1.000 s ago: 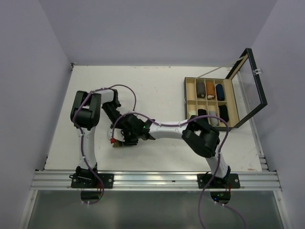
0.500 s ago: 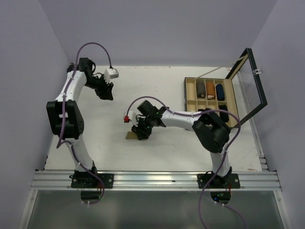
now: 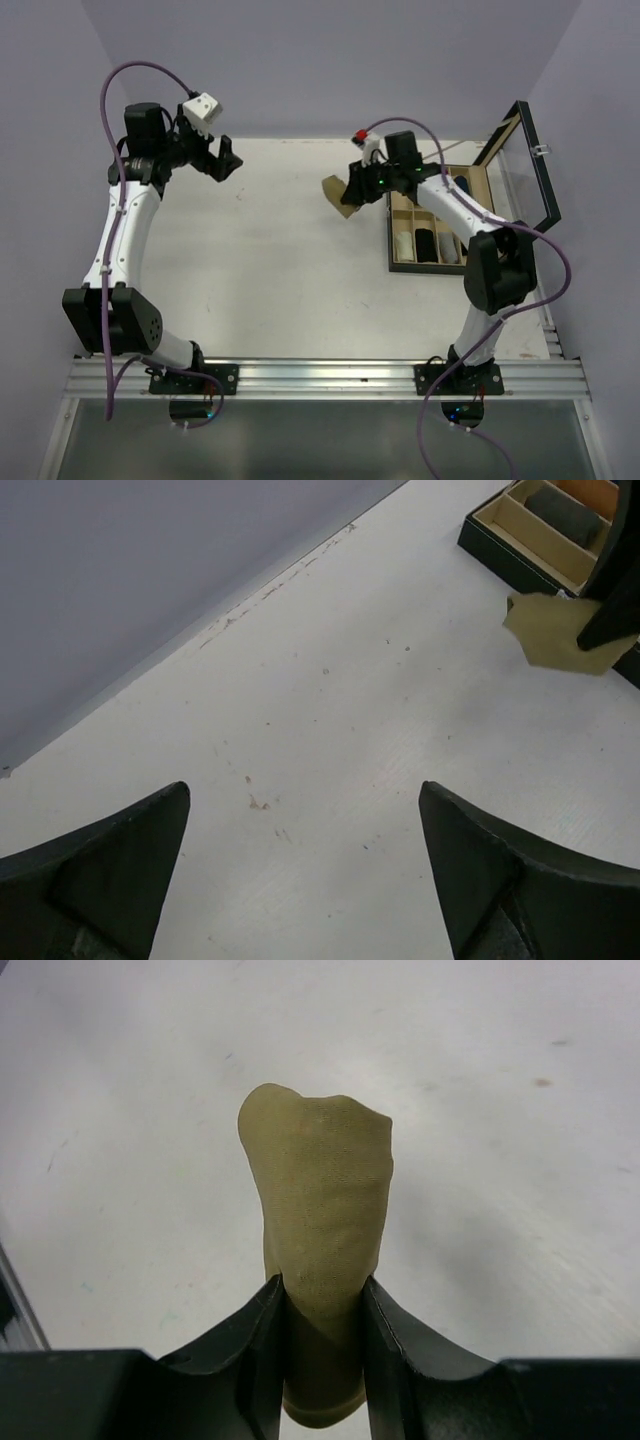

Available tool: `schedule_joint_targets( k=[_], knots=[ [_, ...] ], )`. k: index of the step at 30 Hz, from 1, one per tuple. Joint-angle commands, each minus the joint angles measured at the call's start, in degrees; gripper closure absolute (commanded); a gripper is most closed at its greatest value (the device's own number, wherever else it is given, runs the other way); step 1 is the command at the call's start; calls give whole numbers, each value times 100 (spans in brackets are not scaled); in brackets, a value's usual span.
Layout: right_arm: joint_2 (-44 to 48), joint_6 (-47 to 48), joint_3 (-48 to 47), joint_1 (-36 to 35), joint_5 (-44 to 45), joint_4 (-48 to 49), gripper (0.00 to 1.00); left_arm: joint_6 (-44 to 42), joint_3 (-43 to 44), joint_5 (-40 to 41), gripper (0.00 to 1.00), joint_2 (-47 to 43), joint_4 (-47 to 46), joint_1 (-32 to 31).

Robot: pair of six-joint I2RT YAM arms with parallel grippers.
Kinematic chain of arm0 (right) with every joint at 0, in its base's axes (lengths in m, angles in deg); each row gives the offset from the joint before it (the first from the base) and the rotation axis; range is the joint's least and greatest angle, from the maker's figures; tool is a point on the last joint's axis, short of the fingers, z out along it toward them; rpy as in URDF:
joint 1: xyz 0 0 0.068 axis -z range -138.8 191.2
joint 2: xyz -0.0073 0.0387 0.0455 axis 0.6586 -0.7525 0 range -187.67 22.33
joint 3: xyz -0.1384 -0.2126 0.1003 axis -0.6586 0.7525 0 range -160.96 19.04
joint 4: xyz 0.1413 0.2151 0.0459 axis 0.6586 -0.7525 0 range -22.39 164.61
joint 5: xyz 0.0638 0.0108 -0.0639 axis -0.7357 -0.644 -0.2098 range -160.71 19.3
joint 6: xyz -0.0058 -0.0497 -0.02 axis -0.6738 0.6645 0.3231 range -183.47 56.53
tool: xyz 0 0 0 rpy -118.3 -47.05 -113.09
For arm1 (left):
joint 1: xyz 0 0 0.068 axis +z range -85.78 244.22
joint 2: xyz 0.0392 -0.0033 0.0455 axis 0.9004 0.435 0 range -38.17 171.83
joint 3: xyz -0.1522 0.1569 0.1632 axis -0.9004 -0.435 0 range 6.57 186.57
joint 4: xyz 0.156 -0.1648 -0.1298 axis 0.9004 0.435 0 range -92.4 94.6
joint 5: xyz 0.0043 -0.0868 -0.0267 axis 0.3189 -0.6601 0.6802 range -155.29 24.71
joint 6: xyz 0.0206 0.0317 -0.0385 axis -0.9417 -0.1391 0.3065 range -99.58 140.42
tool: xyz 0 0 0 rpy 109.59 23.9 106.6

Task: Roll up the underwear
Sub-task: Place the rolled underwear into the container

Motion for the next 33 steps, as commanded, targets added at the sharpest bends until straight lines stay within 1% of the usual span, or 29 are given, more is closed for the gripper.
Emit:
schedule_joint_targets(
  k=[1,3,4,6,7,8,10,11,13,14,15,16,17,19,21,24,25,28,33],
  knots=[
    [374,-488,-302,745,415,-8,100,935,301,310,0,98,-163,15],
    [418,-453,-408,1096,959,-140,100,1147,451,625,0,230,-65,15],
    [444,-436,-425,1176,1571,-175,100,1348,425,827,0,213,-143,7],
    [541,-366,-426,1282,2207,-219,100,1411,250,1372,0,99,-266,7],
    [567,-296,-417,1291,2932,-219,100,1403,206,1530,0,64,-337,-2],
    [602,-295,-382,1282,3192,-158,100,1385,101,1828,0,-6,-381,-2],
    [559,-408,-382,1282,3754,-105,100,1306,-14,1979,0,-85,-477,-2],
    [506,-470,-477,1274,4348,-105,100,1289,-128,2058,0,-112,-495,-2],
    [217,-559,-784,1230,4765,-192,100,1271,-225,2094,0,-173,-548,-2],
    [120,-567,-899,1195,5194,-323,100,1262,-278,2120,0,-182,-539,-2],
    [-142,-576,-1022,1125,5442,-386,100,1271,-296,2156,0,-182,-548,-2],
    [-266,-559,-1284,1072,5766,-456,100,1253,-322,2173,0,-182,-548,7],
    [-416,-524,-1400,1011,6309,-535,100,1245,-374,2243,0,-191,-548,-2],
    [-732,-348,-1594,791,6822,-545,100,1253,-410,2349,0,-182,-548,7],
    [-847,-156,-1525,607,7279,-264,100,1236,-463,2481,0,-191,-548,-2],
    [-979,-128,-1323,474,7412,96,100,1209,-515,2613,0,-226,-548,-2],
    [-1084,72,-1287,439,7483,149,100,1192,-524,2630,0,-235,-548,7],
    [-1348,171,-1313,386,7641,237,100,1183,-586,2674,0,-252,-548,7],
    [-1577,92,-1304,386,7449,159,100,1200,-630,2657,0,-191,-434,7]
  ],
)
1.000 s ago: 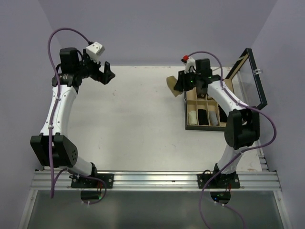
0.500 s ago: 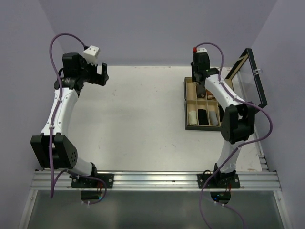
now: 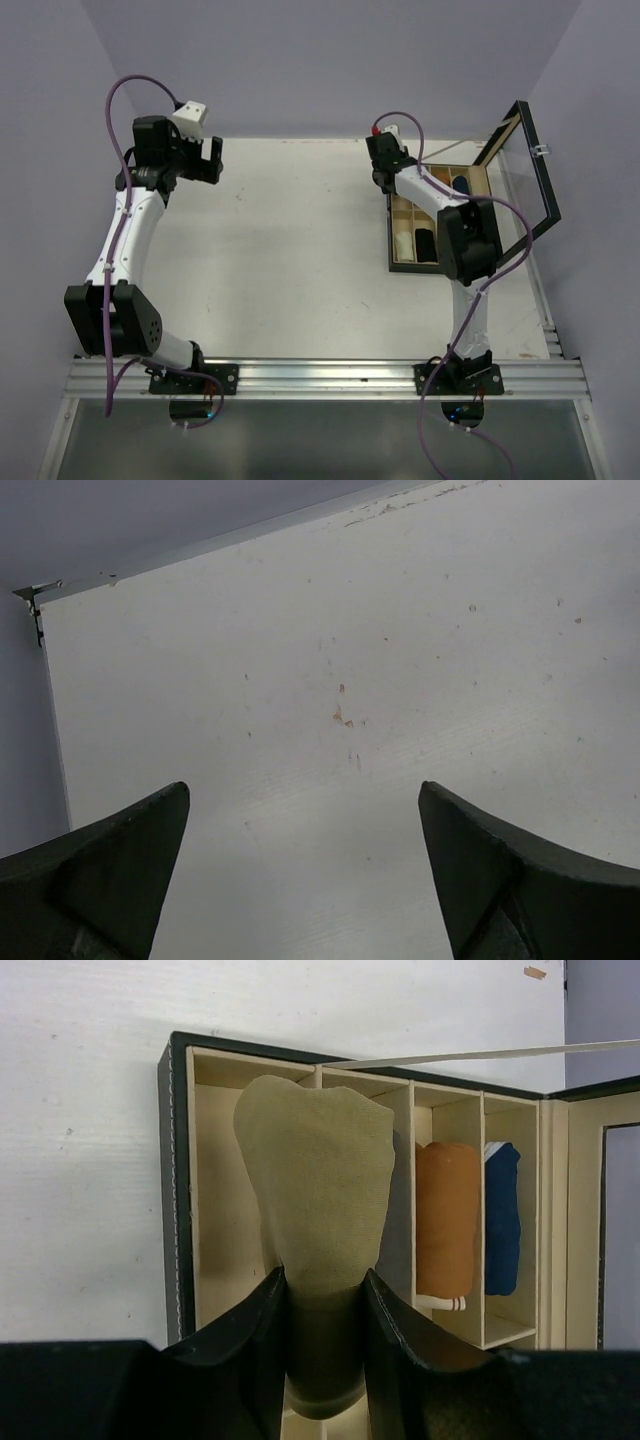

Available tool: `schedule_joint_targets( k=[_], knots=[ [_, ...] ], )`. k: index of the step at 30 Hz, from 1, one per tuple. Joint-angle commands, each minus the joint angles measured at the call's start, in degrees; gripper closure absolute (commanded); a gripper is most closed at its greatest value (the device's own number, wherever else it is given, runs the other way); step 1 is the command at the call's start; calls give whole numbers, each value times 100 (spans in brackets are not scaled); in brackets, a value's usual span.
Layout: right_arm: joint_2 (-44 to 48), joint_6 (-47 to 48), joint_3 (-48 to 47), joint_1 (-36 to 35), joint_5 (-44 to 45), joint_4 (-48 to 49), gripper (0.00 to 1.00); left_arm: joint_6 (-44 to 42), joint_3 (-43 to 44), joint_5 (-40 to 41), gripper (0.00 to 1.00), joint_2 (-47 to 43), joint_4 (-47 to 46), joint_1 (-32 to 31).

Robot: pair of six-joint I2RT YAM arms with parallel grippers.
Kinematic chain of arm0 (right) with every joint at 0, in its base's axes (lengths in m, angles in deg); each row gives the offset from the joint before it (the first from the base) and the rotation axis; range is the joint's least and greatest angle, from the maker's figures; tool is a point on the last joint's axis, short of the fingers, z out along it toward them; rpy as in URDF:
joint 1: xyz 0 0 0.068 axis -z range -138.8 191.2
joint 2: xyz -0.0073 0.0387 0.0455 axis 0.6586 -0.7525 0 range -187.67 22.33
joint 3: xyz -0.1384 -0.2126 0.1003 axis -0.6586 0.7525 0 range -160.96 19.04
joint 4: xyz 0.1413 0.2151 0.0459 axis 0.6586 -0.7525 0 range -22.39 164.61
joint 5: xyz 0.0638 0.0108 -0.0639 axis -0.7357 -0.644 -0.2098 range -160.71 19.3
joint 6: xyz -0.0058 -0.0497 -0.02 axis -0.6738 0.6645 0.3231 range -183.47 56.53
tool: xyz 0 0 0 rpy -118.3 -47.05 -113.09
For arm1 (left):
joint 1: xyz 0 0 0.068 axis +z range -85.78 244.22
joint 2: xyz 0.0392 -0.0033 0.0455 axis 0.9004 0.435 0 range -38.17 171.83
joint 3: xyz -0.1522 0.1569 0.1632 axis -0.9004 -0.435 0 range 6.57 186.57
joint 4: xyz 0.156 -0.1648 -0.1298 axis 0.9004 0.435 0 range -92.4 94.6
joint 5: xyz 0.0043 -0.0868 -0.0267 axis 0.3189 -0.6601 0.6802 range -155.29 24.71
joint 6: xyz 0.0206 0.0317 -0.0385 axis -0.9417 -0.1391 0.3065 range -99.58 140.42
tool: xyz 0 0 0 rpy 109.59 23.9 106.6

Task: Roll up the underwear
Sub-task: Place the rolled underwear into the container

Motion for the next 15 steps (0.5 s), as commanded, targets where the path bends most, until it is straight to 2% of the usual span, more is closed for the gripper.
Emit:
schedule_joint_targets(
  k=[1,15],
  knots=[
    [-78,-44,-80,56,144,205,100,77,-48,91,0,-132,-169,0],
    [-359,-474,-195,21,-621,-191,100,165,-127,100,0,8,-108,0]
  ],
)
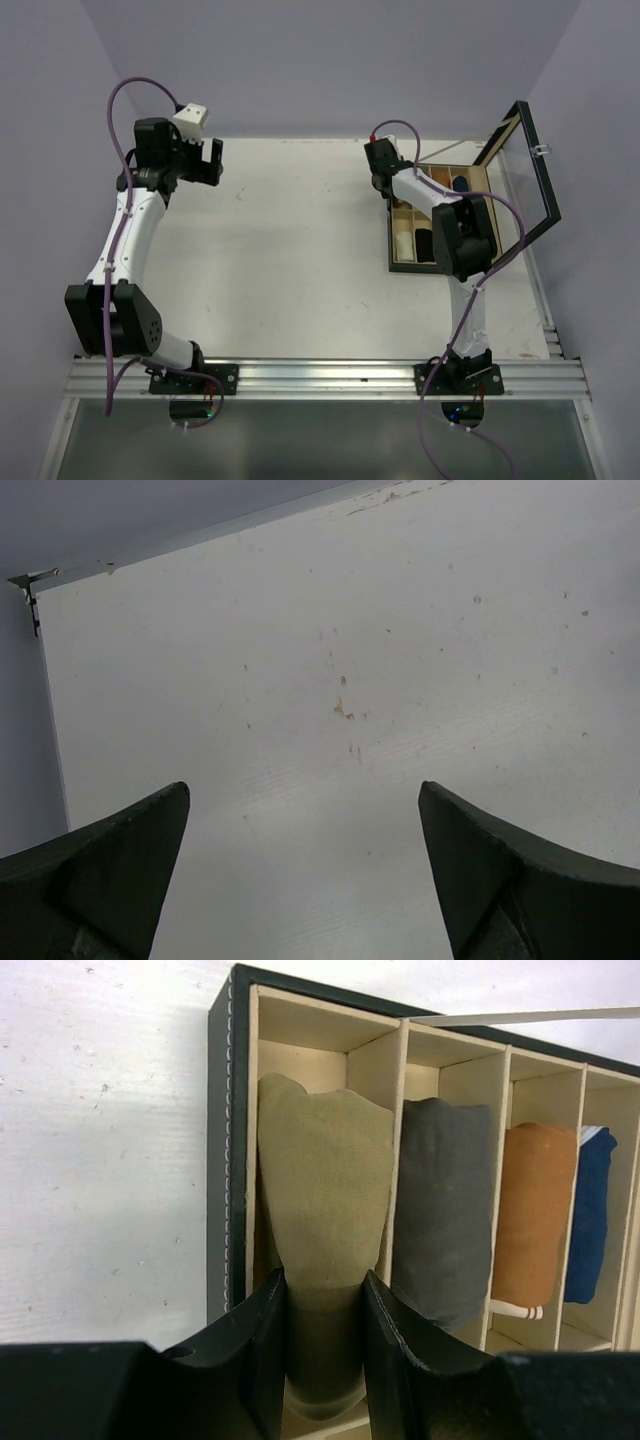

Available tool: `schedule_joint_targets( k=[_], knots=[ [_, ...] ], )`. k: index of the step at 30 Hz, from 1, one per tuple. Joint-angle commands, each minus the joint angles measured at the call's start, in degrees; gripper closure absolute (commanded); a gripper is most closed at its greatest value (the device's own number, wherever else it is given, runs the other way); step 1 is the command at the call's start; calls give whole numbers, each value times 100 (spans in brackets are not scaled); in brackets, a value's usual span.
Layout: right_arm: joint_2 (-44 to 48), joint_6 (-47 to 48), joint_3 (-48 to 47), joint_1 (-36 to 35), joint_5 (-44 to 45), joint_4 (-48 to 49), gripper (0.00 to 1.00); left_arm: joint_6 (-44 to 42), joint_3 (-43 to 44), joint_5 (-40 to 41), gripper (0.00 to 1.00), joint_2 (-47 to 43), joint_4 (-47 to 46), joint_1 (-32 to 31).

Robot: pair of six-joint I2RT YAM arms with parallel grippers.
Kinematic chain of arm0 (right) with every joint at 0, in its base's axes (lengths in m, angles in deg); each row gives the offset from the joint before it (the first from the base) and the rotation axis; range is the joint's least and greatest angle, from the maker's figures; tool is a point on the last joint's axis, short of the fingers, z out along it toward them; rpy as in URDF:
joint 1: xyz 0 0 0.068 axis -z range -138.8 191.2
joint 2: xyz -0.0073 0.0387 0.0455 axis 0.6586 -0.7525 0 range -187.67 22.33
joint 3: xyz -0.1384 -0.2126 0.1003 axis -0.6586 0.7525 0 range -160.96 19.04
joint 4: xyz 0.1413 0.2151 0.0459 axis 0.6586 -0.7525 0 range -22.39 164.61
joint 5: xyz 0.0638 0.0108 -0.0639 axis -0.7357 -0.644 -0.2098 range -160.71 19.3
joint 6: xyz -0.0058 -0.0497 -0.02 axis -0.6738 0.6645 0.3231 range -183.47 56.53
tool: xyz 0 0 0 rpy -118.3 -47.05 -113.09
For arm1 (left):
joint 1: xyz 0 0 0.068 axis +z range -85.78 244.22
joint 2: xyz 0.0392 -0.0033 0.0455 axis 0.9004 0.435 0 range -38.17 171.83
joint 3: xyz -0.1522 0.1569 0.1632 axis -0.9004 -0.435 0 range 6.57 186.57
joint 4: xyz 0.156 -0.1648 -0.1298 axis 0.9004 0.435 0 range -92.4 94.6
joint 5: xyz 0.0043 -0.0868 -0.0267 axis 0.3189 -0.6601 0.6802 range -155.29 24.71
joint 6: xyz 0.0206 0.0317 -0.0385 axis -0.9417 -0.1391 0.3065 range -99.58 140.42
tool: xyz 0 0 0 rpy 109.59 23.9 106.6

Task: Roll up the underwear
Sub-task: Place the rolled underwear into the container

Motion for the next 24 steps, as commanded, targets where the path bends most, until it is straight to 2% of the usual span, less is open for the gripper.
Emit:
schedule_joint_targets(
  k=[1,6,10,17,24],
  knots=[
    [8,-217,-195,-23,-200,-68,100,158,-79,25,0,15,-114,9],
    [-54,-296,-177,12,-524,-130,100,167,-88,16,0,42,-106,9],
    [25,-147,-81,196,-1497,-174,100,132,-71,8,0,50,-71,9],
    [131,12,-2,662,-2343,-288,100,132,-44,-80,0,77,0,9],
    [-36,-24,-221,794,-2968,-587,100,132,87,-133,0,156,70,0]
  ],
)
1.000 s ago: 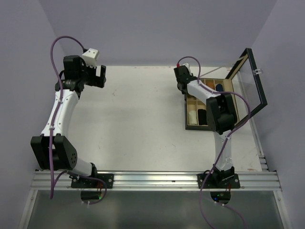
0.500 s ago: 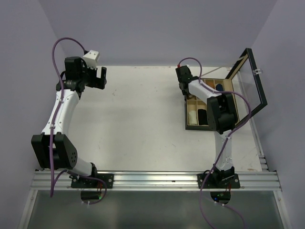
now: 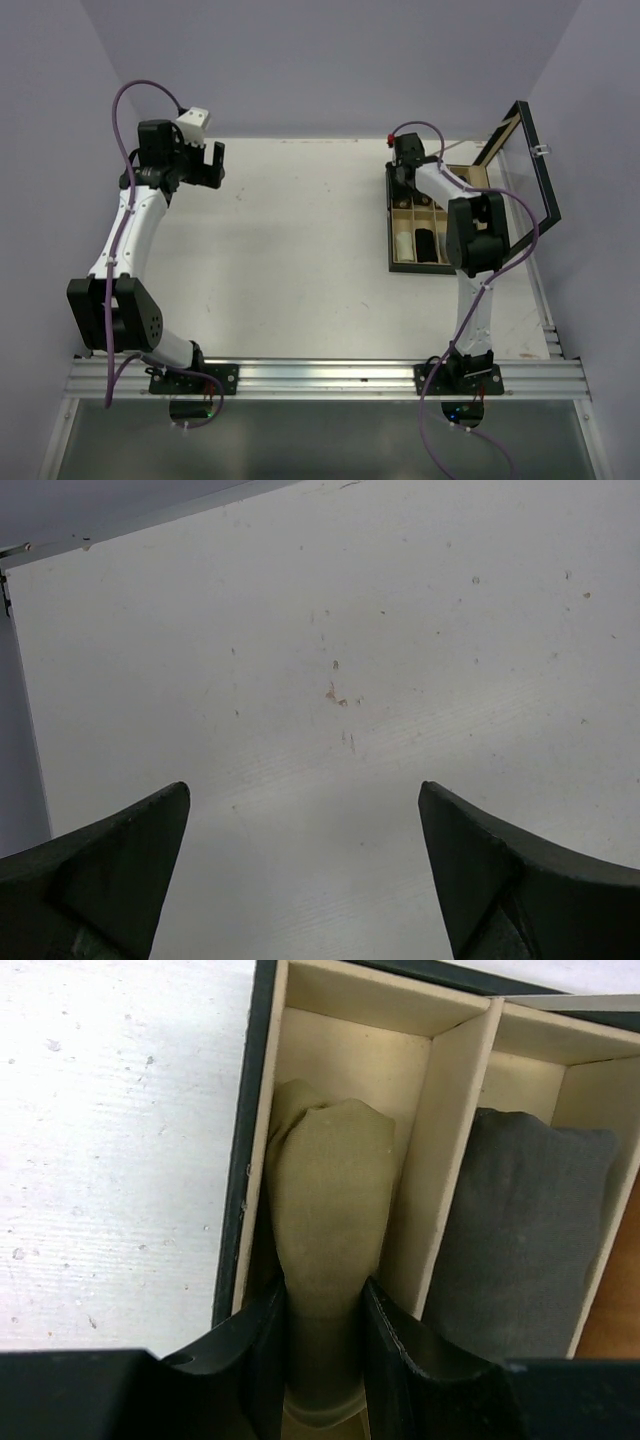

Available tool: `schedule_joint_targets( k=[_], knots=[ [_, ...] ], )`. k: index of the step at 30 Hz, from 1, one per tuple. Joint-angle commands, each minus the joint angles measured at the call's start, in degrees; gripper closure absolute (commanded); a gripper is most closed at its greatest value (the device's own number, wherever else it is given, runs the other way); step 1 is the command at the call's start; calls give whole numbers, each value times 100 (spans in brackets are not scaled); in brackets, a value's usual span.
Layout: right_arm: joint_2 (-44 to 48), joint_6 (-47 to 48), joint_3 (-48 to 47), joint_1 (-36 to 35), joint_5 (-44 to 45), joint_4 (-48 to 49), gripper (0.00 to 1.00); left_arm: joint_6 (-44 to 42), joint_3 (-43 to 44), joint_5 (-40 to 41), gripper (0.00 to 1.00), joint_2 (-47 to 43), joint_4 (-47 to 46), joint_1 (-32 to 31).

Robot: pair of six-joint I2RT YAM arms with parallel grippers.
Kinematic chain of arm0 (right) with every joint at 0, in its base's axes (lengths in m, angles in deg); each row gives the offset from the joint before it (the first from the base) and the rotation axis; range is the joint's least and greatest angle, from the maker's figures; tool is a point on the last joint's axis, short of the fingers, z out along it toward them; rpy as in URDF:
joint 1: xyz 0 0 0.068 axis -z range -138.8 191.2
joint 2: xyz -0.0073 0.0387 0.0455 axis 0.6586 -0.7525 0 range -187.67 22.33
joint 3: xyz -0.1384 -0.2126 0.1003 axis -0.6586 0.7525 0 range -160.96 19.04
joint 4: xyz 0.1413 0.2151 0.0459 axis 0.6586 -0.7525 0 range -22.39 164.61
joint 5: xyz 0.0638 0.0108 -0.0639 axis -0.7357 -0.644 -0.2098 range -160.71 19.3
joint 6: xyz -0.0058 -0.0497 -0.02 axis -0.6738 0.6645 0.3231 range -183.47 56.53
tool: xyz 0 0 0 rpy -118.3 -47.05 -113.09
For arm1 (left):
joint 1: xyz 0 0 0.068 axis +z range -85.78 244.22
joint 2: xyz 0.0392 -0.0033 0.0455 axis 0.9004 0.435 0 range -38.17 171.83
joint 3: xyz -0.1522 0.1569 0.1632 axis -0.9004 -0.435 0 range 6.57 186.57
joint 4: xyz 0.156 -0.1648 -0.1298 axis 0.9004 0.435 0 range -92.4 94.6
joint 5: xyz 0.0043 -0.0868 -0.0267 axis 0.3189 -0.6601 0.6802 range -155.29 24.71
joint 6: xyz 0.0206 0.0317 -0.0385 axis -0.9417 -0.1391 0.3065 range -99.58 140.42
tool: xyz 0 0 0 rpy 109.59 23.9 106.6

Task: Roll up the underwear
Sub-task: Place the rolled underwear into the container

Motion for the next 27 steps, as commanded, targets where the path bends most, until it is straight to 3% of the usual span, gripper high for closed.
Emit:
schedule_joint_targets(
  k=[1,8,12,15,18,27],
  knots=[
    [-60,24,-254,18,-538,-401,96,88,133,-94,0,25,-4,9],
    [-69,-125,-412,19,-319,-551,81,71,116,-94,0,25,31,9],
    [-43,-169,-430,19,-187,-587,63,80,107,-102,0,25,40,9],
    [-34,-195,-448,19,-152,-587,62,97,81,-102,0,7,22,9],
    [-69,-230,-509,19,-152,-639,52,80,89,-102,0,-10,22,9],
    [71,-301,-623,19,-196,-709,51,35,168,-146,0,7,40,9]
  ],
)
